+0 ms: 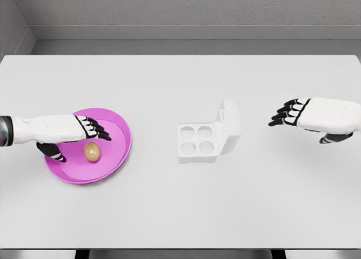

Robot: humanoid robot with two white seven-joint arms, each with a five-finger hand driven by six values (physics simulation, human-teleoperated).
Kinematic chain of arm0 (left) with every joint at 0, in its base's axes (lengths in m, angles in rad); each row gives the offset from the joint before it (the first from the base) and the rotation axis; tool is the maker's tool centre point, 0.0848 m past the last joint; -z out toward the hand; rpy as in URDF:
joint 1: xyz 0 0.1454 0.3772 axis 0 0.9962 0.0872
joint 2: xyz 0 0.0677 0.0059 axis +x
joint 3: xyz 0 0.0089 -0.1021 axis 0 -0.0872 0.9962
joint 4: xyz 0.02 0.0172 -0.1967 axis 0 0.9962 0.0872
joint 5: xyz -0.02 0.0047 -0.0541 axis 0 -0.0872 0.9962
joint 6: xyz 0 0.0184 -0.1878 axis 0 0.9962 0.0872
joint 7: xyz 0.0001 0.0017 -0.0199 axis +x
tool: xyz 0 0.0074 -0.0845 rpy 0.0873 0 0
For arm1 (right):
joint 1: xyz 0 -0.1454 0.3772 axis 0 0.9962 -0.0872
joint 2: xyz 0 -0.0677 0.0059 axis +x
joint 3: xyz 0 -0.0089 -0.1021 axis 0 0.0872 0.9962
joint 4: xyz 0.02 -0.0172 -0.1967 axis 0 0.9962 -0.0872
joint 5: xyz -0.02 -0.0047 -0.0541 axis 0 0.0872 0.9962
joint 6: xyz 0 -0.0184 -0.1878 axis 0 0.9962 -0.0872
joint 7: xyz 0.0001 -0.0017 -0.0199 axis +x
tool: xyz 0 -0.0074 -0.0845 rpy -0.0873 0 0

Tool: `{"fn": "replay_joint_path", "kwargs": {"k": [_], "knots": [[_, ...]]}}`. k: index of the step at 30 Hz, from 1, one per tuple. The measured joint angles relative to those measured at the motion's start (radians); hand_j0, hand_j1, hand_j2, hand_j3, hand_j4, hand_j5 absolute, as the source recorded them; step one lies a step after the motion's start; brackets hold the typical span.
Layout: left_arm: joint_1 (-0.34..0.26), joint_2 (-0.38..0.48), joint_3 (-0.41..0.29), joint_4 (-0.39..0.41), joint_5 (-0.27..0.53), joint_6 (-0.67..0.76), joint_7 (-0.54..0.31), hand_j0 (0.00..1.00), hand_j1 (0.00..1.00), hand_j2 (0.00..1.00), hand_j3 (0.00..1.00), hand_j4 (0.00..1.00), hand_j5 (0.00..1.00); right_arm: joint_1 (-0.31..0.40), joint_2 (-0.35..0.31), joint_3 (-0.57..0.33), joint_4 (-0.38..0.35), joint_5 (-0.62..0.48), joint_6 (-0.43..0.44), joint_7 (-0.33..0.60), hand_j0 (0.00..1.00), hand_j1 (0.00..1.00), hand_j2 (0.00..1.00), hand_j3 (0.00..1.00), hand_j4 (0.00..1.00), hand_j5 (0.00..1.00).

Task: Pack egg into the box and close the box lid

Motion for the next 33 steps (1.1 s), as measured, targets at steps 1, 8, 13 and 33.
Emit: {"fn": "replay_joint_path", "kwargs": {"k": [1,8,13,33], "knots": [[0.000,0.000,-0.001,-0.002,-0.001,0.000,0.000,0.98,0.98,0.98,0.98,0.98,0.98,0.000,0.001,0.005,0.000,0.002,0.000,0.000,1.00,1.00,1.00,1.00,1.00,1.00],[-0.002,-0.001,-0.014,-0.012,-0.009,0.000,0.000,0.89,0.89,0.89,0.89,0.89,0.89,-0.006,0.013,0.031,0.000,0.009,0.000,0.000,1.00,1.00,1.00,1.00,1.00,1.00],[0.002,-0.003,-0.017,-0.023,-0.011,0.000,-0.012,0.83,0.83,0.83,0.83,0.83,0.83,-0.026,0.032,0.037,0.012,0.026,0.000,0.000,1.00,1.00,1.00,1.00,1.00,1.00],[-0.006,-0.039,-0.017,-0.023,-0.032,0.000,-0.040,0.76,0.76,0.76,0.76,0.76,0.76,-0.028,0.075,0.041,-0.002,0.059,0.000,0.000,1.00,1.00,1.00,1.00,1.00,1.00]]}}
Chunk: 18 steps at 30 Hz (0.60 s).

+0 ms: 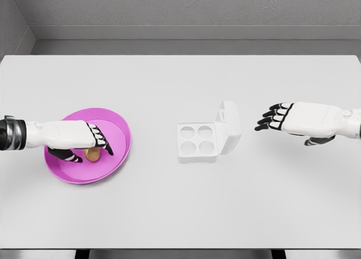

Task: Pack egg into the box and close the box lid

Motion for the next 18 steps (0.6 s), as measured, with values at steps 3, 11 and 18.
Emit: {"fn": "replay_joint_path", "kwargs": {"k": [3,11,18], "knots": [[-0.002,0.000,0.001,0.001,-0.001,0.000,-0.007,0.73,0.73,0.73,0.73,0.73,0.73,0.000,0.006,0.000,0.005,0.002,0.000,0.000,1.00,1.00,1.00,1.00,1.00,1.00],[-0.002,-0.001,0.002,0.004,-0.002,0.000,-0.023,0.71,0.71,0.71,0.71,0.71,0.71,-0.009,0.013,0.016,0.018,0.021,0.000,0.000,1.00,1.00,1.00,1.00,1.00,1.00],[-0.006,-0.002,0.004,0.006,-0.009,0.000,-0.025,0.71,0.71,0.71,0.71,0.71,0.71,-0.009,0.014,0.019,0.020,0.024,0.000,0.000,1.00,1.00,1.00,1.00,1.00,1.00]]}}
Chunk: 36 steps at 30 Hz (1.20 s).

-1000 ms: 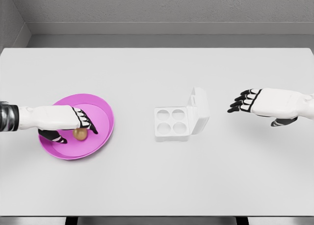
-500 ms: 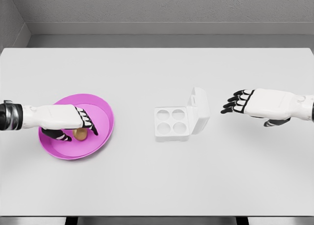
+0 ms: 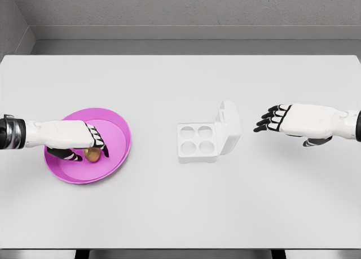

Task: Pack egg into the box and close the box lid

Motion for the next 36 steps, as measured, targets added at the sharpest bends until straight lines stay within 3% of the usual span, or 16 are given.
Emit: {"fn": "replay_joint_path", "kwargs": {"k": [11,23,25,27,36], "knots": [[-0.012,-0.015,0.000,0.021,-0.007,0.000,0.000,0.71,0.71,0.71,0.71,0.71,0.71,-0.005,-0.004,-0.002,-0.001,-0.001,0.000,0.000,1.00,1.00,1.00,1.00,1.00,1.00],[-0.009,-0.027,-0.002,0.022,-0.006,0.001,-0.015,0.51,0.51,0.51,0.51,0.51,0.51,-0.002,-0.007,-0.002,-0.003,-0.002,0.000,0.000,1.00,1.00,1.00,1.00,1.00,1.00],[-0.008,-0.027,-0.001,0.021,-0.003,0.003,-0.021,0.39,0.39,0.39,0.39,0.39,0.39,-0.003,-0.007,-0.002,-0.003,-0.003,0.000,0.000,1.00,1.00,1.00,1.00,1.00,1.00],[-0.009,-0.027,-0.001,0.019,-0.005,0.003,-0.027,0.33,0.33,0.33,0.33,0.33,0.33,-0.003,-0.007,-0.001,-0.003,-0.003,0.000,0.000,1.00,1.00,1.00,1.00,1.00,1.00],[-0.021,-0.029,-0.002,0.016,-0.009,0.000,-0.037,0.32,0.32,0.32,0.32,0.32,0.32,-0.014,-0.009,-0.005,-0.004,-0.003,0.000,0.000,1.00,1.00,1.00,1.00,1.00,1.00]]}}
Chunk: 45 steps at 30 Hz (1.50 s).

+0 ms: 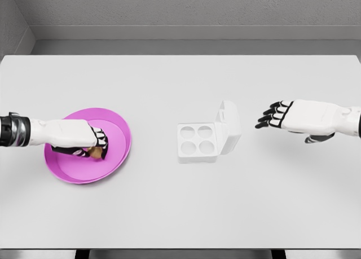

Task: Pack egg into the box and close the box lid

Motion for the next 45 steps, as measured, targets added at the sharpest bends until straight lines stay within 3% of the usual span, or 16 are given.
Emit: {"fn": "replay_joint_path", "kwargs": {"k": [18,33,40,42,45], "knots": [[-0.097,-0.116,0.001,-0.019,0.082,-0.001,0.009,0.32,0.32,0.32,0.32,0.32,0.32,0.011,-0.006,-0.001,0.003,-0.004,0.000,0.000,1.00,1.00,1.00,1.00,1.00,1.00],[-0.149,-0.377,0.000,-0.008,0.088,-0.002,0.008,0.32,0.32,0.32,0.32,0.32,0.32,0.023,-0.016,-0.071,0.005,-0.010,0.000,0.000,1.00,1.00,1.00,1.00,1.00,1.00],[-0.169,-0.490,-0.002,0.079,0.083,-0.001,0.001,0.33,0.33,0.33,0.33,0.33,0.33,0.026,-0.023,-0.071,0.006,-0.011,0.000,0.000,1.00,1.00,1.00,1.00,1.00,1.00],[-0.169,-0.498,-0.003,0.089,0.082,-0.001,0.000,0.36,0.36,0.36,0.36,0.36,0.36,0.032,-0.023,-0.069,0.006,-0.010,0.000,0.000,1.00,1.00,1.00,1.00,1.00,1.00],[-0.172,-0.503,-0.002,0.111,0.084,-0.001,0.000,0.49,0.49,0.49,0.49,0.49,0.49,0.032,-0.023,-0.067,0.008,-0.010,0.000,0.000,1.00,1.00,1.00,1.00,1.00,1.00]]}}
